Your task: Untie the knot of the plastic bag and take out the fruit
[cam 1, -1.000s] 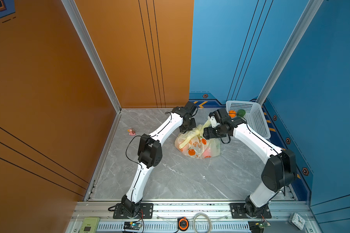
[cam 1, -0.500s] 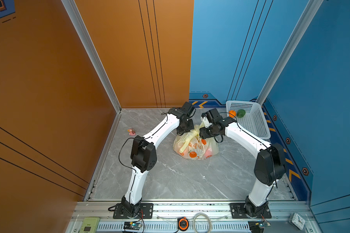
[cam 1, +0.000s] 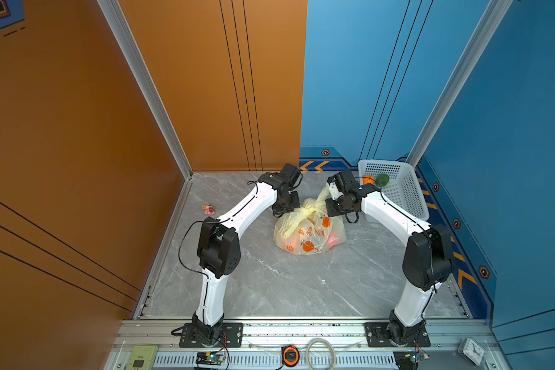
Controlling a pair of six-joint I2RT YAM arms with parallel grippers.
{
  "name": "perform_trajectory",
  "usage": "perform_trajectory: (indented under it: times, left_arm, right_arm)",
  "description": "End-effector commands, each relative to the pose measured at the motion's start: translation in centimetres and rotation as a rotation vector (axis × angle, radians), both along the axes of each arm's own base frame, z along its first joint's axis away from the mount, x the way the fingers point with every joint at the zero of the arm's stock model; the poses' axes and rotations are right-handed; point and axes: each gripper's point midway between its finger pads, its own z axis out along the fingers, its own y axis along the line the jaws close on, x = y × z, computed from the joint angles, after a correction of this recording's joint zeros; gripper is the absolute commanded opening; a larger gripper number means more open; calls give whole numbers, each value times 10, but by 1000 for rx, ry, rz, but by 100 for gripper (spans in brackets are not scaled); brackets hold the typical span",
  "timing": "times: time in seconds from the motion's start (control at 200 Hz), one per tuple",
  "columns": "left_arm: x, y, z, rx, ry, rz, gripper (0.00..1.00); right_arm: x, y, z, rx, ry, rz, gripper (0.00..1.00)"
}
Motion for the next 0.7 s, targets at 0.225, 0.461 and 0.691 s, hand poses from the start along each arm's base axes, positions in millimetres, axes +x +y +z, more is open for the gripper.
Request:
perform_trajectory:
  times: [0.225, 0.461, 0.691]
  left_arm:
    - [-18, 77, -6, 91, -9, 82, 0]
    - [-19, 81, -1, 78, -39, 78, 0]
    - [-8, 72, 23, 54, -116, 57, 0]
  right_arm:
    - [-26, -96, 6, 103, 49, -316, 0]
    - [-29, -101, 6, 114, 57, -325, 0]
    - [-24, -98, 65, 136, -90, -290, 40]
